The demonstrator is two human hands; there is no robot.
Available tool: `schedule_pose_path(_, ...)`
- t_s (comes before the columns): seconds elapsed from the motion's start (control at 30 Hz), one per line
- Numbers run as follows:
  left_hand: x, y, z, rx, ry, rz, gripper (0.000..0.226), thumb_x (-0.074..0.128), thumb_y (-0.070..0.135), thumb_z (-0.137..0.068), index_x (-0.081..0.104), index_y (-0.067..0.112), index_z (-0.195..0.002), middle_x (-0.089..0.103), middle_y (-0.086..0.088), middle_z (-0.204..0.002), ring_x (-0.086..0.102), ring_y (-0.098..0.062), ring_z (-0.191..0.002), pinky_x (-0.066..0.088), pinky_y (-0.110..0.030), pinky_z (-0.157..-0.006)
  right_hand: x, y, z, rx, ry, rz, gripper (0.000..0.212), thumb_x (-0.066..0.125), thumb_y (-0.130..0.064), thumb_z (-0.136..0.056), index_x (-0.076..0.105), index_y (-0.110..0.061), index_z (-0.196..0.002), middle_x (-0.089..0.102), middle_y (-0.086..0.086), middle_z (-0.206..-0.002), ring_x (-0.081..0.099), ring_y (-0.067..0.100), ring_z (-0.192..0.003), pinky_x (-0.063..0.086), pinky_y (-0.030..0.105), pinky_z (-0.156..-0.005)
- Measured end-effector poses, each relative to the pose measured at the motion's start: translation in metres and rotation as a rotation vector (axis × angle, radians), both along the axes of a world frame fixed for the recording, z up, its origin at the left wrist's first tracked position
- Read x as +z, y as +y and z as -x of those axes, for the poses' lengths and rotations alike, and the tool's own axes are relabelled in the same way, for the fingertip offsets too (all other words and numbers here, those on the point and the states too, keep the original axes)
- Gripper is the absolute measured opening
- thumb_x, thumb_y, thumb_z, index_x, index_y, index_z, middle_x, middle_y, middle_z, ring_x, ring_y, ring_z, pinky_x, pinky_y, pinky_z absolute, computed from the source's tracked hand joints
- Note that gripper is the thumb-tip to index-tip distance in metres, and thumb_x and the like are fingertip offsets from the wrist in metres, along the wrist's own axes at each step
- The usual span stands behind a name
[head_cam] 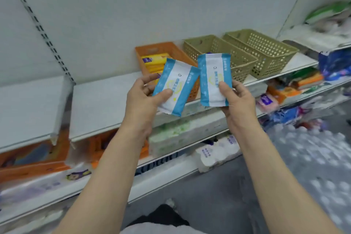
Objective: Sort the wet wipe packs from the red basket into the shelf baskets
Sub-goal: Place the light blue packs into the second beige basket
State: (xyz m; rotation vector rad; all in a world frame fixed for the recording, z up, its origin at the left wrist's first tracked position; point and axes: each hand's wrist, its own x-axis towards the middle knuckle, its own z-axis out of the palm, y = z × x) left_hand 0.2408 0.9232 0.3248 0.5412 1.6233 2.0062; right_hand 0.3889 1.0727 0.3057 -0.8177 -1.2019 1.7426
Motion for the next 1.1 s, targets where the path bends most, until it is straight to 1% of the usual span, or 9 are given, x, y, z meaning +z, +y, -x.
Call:
schedule_pose_path(0.1,0.007,0.066,0.012,-0.082,-0.018,-0.026,0.042,0.07,-0.008,-0.078,0.06,0.011,-0.115,0.071,-0.015,-0.105,0.069,-0.023,-0.087,0.057,-0.036,-0.078,0.014,0.054,0.002,-0.064,0.007,-0.054,0.018,0.067,-0.01,-0.092,0.063,-0.01,-0.11,0.076,-0.005,-0.09,0.07,0.011,-0.08,0.057,0.031,-0.07)
schedule_pose_path(0.23,0.022,0.145,0.019,-0.166,-0.016,0.011,0.026,0.07,-0.004,-0.081,0.066,0.013,-0.1,0.073,-0.007,-0.096,0.07,-0.017,-0.078,0.056,-0.028,-0.066,0.035,0.121,0.003,-0.109,-0.059,-0.122,0.025,0.07,-0.015,-0.09,0.066,-0.008,-0.114,0.075,0.004,-0.104,0.07,0.021,-0.095,0.056,0.039,-0.086)
schedule_pose_path(0.3,0.027,0.178,0.021,-0.18,-0.032,0.024,0.025,0.072,-0.002,-0.081,0.064,0.01,-0.101,0.072,-0.007,-0.094,0.07,-0.017,-0.078,0.058,-0.029,-0.067,0.042,0.151,0.002,-0.122,-0.084,-0.147,0.028,0.072,-0.016,-0.089,0.067,-0.007,-0.115,0.074,0.008,-0.11,0.069,0.027,-0.103,0.055,0.043,-0.093)
schedule_pose_path(0.43,0.025,0.229,0.016,-0.177,-0.085,0.056,0.024,0.073,0.004,-0.082,0.059,0.01,-0.1,0.072,-0.011,-0.098,0.071,-0.025,-0.085,0.059,-0.038,-0.075,0.044,0.204,-0.003,-0.146,-0.109,-0.161,0.02,0.07,-0.014,-0.09,0.069,-0.008,-0.109,0.075,0.007,-0.103,0.071,0.023,-0.094,0.057,0.039,-0.085)
schedule_pose_path(0.53,0.019,0.26,0.009,-0.178,-0.066,0.093,0.037,0.073,0.0,-0.081,0.054,0.012,-0.11,0.07,-0.008,-0.099,0.071,-0.024,-0.086,0.059,-0.039,-0.076,0.043,0.246,-0.007,-0.126,-0.116,-0.146,0.032,0.071,-0.014,-0.089,0.066,-0.002,-0.118,0.074,0.009,-0.108,0.072,0.02,-0.091,0.058,0.033,-0.077)
schedule_pose_path(0.63,0.018,0.292,0.005,-0.181,-0.054,0.093,0.041,0.07,-0.005,-0.08,0.059,0.022,-0.109,0.072,-0.004,-0.098,0.071,-0.024,-0.086,0.059,-0.04,-0.075,0.042,0.293,-0.002,-0.095,-0.109,-0.136,0.042,0.074,-0.017,-0.087,0.062,-0.002,-0.124,0.072,0.011,-0.114,0.072,0.023,-0.098,0.058,0.032,-0.079)
schedule_pose_path(0.8,0.024,0.349,-0.006,-0.049,-0.073,0.027,0.023,0.069,0.002,-0.085,0.065,0.023,-0.093,0.074,-0.004,-0.095,0.072,-0.025,-0.088,0.06,-0.04,-0.074,0.047,0.369,0.009,0.07,-0.158,-0.184,0.024,0.074,-0.015,-0.087,0.07,-0.007,-0.11,0.076,0.007,-0.098,0.072,0.018,-0.08,0.056,0.028,-0.065)
schedule_pose_path(0.93,0.024,0.398,-0.016,0.082,-0.065,0.047,0.015,0.074,0.013,-0.083,0.069,0.019,-0.095,0.075,-0.002,-0.093,0.073,-0.021,-0.087,0.06,-0.035,-0.075,0.049,0.432,0.006,0.168,-0.209,-0.215,0.03,0.081,-0.02,-0.08,0.072,-0.012,-0.107,0.076,0.01,-0.1,0.073,0.031,-0.092,0.059,0.042,-0.081)
schedule_pose_path(1.1,0.02,0.442,-0.024,0.258,-0.105,0.024,0.02,0.074,0.01,-0.083,0.066,0.016,-0.101,0.073,0.003,-0.089,0.071,-0.008,-0.071,0.049,-0.017,-0.051,0.044,0.5,0.007,0.313,-0.348,-0.246,0.025,0.081,-0.018,-0.08,0.069,-0.009,-0.1,0.076,0.01,-0.097,0.073,0.021,-0.08,0.06,0.036,-0.077)
